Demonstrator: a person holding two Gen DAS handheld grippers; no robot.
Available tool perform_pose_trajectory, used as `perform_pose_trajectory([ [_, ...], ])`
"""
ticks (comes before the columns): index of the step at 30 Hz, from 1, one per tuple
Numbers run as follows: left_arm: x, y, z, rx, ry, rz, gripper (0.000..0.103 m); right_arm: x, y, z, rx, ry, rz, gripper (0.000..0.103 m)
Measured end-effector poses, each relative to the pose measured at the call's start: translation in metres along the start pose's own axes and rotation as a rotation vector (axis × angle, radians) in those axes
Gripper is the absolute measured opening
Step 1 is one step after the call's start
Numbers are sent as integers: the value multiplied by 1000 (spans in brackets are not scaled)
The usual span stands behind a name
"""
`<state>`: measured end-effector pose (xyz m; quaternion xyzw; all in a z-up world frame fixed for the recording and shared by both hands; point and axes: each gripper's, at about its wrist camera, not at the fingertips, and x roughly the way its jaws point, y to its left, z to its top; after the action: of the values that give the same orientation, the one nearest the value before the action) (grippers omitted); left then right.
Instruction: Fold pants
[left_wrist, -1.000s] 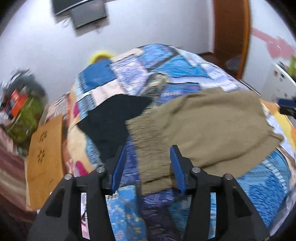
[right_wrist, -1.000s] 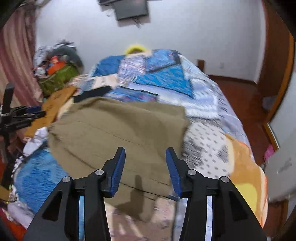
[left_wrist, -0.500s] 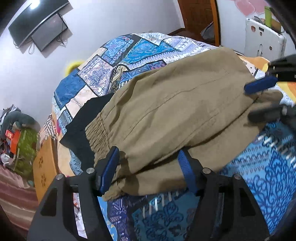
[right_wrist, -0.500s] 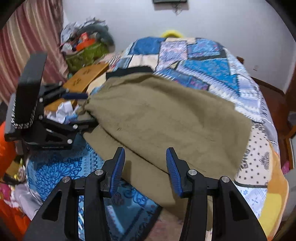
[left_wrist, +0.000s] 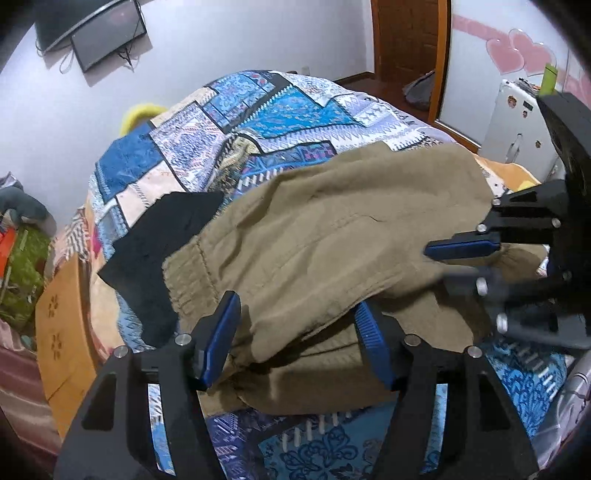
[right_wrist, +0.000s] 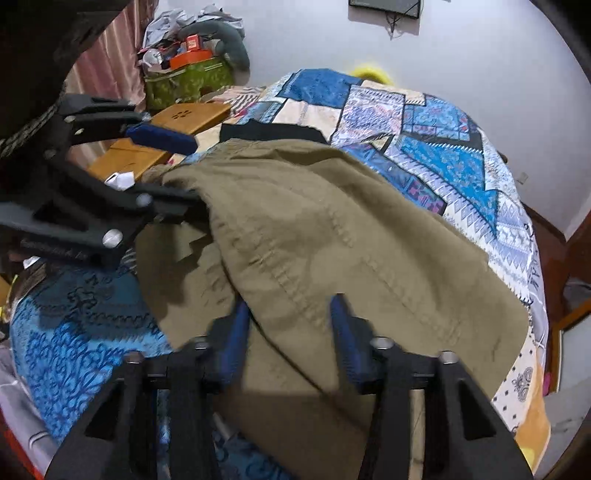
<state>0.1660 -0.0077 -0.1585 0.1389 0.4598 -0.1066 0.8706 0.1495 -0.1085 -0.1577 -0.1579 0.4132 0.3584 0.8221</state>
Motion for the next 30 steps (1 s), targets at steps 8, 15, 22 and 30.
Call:
perform_pose_trajectory([
  [8, 9, -9, -7, 37, 12, 12, 42, -24, -5, 5, 62, -88, 47, 7],
  [15, -18, -5, -5, 2, -72, 28, 16, -39, 2, 6, 55, -118, 65, 6],
  [22, -30, -10, -21, -3, -66, -9, 14, -54, 15, 1, 24, -127, 72, 6],
  [30, -18, -20, -43, -13, -5, -41, 14, -43, 24, -18, 30, -67, 91, 6],
])
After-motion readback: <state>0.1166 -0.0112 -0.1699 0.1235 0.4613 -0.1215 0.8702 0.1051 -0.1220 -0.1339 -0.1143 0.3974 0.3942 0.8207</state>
